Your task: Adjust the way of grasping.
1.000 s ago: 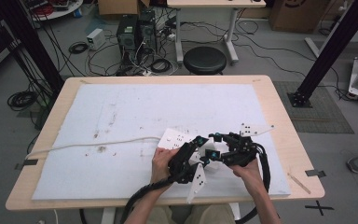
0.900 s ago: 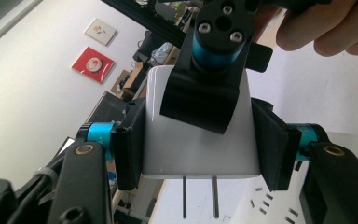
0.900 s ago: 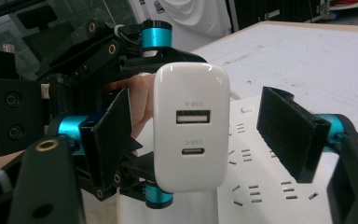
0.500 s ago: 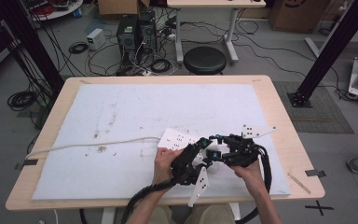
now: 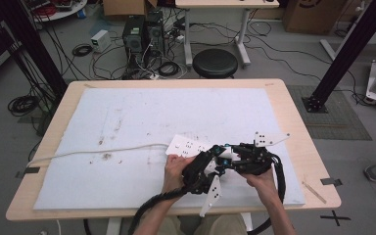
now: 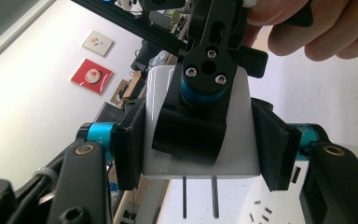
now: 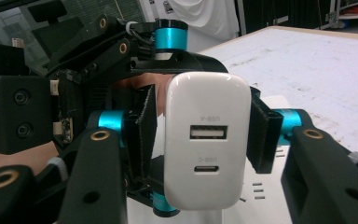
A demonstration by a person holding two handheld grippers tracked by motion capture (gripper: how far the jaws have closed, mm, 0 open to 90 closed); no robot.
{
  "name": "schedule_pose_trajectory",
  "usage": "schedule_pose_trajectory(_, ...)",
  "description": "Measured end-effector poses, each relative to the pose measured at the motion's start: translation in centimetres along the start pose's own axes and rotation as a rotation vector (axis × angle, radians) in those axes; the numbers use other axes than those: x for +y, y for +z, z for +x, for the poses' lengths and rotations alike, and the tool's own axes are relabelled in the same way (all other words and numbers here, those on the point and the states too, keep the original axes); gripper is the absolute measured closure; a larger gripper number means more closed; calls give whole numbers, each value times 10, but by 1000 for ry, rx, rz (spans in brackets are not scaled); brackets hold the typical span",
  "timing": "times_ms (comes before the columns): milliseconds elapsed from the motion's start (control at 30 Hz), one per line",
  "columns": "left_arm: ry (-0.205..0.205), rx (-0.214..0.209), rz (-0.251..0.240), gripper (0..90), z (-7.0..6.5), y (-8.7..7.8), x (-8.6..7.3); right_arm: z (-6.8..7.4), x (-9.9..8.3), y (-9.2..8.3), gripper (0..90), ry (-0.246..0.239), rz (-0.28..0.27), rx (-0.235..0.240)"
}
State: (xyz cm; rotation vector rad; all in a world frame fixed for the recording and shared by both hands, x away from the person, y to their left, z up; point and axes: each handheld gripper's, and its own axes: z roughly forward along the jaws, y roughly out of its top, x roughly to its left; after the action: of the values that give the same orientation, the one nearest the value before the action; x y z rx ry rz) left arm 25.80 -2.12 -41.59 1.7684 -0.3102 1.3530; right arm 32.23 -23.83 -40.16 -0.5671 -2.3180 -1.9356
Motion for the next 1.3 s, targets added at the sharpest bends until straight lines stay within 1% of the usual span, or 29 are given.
schedule_pose_trajectory(167,-9,-1,-2,425,0,0,-1,0,0,0,559,-2,3,-1)
schedule_pose_trajectory(200,-20,-2,-7,424,-1,0,-1,1,0,0,567,-5,2,0)
schedule_pose_trajectory(233,-5,-3,2,424,0,0,-1,0,-1,-1,574,-18,-5,4)
schedule_pose_trajectory(267,-5,-4,2,424,0,0,-1,0,-1,-1,574,-18,-5,4)
schedule_pose_trajectory(300,-5,-4,1,424,0,0,-1,0,-1,-1,575,-6,-1,2)
schedule_pose_trajectory(400,-5,-7,-2,424,0,0,-2,0,-1,-2,587,-4,2,1)
schedule_pose_trajectory(500,-6,-10,-2,424,0,0,-2,-2,-1,-2,597,-17,0,5)
schedule_pose_trajectory(600,-4,-11,1,424,0,0,-2,0,-2,-3,613,-2,13,0)
schedule_pose_trajectory(667,-8,-11,1,424,0,0,-2,0,-3,-2,615,-8,2,-6)
schedule_pose_trajectory(700,-5,-12,4,424,0,0,-1,0,-3,-3,616,0,1,-5)
schedule_pose_trajectory(800,-6,-11,9,424,-1,1,-2,0,-3,-2,619,-12,1,-17)
schedule_pose_trajectory(867,-17,-6,17,424,-2,0,-2,0,-3,-1,619,-6,10,-21)
schedule_pose_trajectory(933,-21,-6,21,422,-2,0,-2,0,-3,0,623,-9,7,-17)
schedule_pose_trajectory(967,-42,-12,25,422,-2,0,-3,0,-3,0,623,-3,10,-17)
schedule_pose_trajectory(1000,-51,-15,24,421,-2,0,-3,0,-4,0,625,-3,18,-18)
schedule_pose_trajectory(1033,-55,-17,25,420,-3,0,-4,0,-4,1,625,-1,22,-18)
schedule_pose_trajectory(1100,-54,-16,31,419,-3,0,-4,0,-4,2,626,-14,20,-22)
schedule_pose_trajectory(1167,-53,-18,34,419,-2,0,-4,0,-3,2,626,-6,26,-25)
schedule_pose_trajectory(1200,-64,-24,31,416,-2,1,-4,0,-3,2,626,-5,26,-21)
schedule_pose_trajectory(1233,-82,-36,28,409,-1,1,-5,-1,-3,2,627,-10,25,-24)
schedule_pose_trajectory(1267,-92,-42,30,394,0,2,-5,0,-4,2,627,-5,33,-29)
schedule_pose_trajectory(1300,-93,-40,35,375,0,2,-6,-1,-4,3,627,-11,35,-31)
